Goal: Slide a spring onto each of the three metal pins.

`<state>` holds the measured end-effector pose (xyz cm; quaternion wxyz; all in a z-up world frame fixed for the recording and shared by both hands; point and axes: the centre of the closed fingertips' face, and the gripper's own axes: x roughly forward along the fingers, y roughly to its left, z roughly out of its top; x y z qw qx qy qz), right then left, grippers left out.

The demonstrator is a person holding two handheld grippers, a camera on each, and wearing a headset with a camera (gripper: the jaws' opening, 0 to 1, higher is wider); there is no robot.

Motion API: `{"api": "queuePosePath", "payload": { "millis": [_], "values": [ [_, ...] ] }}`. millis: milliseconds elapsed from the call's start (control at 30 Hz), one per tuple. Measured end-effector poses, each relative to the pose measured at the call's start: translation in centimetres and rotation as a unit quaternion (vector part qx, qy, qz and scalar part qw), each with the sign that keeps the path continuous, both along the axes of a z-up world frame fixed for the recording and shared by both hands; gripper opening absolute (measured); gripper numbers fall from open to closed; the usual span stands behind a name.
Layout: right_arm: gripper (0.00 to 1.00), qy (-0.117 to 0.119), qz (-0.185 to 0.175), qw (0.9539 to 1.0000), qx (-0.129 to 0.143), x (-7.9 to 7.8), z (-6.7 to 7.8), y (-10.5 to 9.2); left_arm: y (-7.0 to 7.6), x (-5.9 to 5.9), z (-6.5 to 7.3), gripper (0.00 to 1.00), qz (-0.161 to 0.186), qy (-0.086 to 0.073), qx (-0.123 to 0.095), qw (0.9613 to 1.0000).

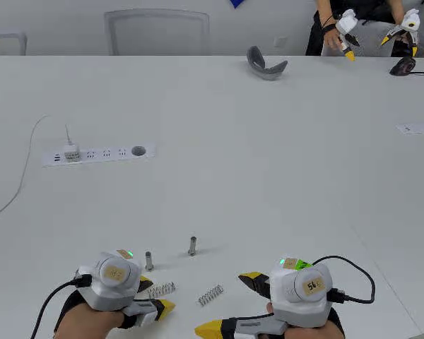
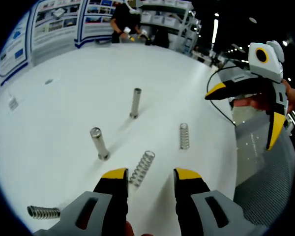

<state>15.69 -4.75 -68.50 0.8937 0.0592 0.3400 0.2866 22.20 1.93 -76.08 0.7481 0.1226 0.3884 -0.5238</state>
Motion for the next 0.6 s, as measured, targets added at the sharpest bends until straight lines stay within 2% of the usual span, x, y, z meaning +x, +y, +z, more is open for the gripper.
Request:
{"api": "queuePosePath", "payload": {
  "millis": [133,300,367,433,467,600],
  "values": [
    [0.86,0.001,-0.001,1.0000,0.001,-0.1,0.0,0.1,0.0,0.2,-0.5,0.33,0.006,0.000,0.005,1.0000],
    [0.86,0.001,-0.003,1.0000,0.004,-0.1,0.0,0.1,0.3,0.4,-0.5,0.23,0.009,-0.011,0.013,0.9998],
    [0.86,0.000,-0.003,1.0000,0.004,-0.1,0.0,0.1,1.0,1.1,-0.9,0.15,0.018,-0.033,0.038,0.9986],
    [0.86,0.001,-0.003,1.0000,0.004,0.0,-0.1,0.2,1.0,1.0,-1.0,0.12,0.017,-0.043,0.044,0.9979],
    [0.86,0.001,-0.003,1.0000,0.005,0.0,-0.1,0.2,0.9,0.9,-0.9,0.12,0.018,-0.038,0.041,0.9983],
    [0.86,0.000,-0.002,1.0000,0.007,0.0,0.0,0.4,1.0,0.9,-0.9,0.11,0.028,-0.041,0.041,0.9979]
  ]
}}
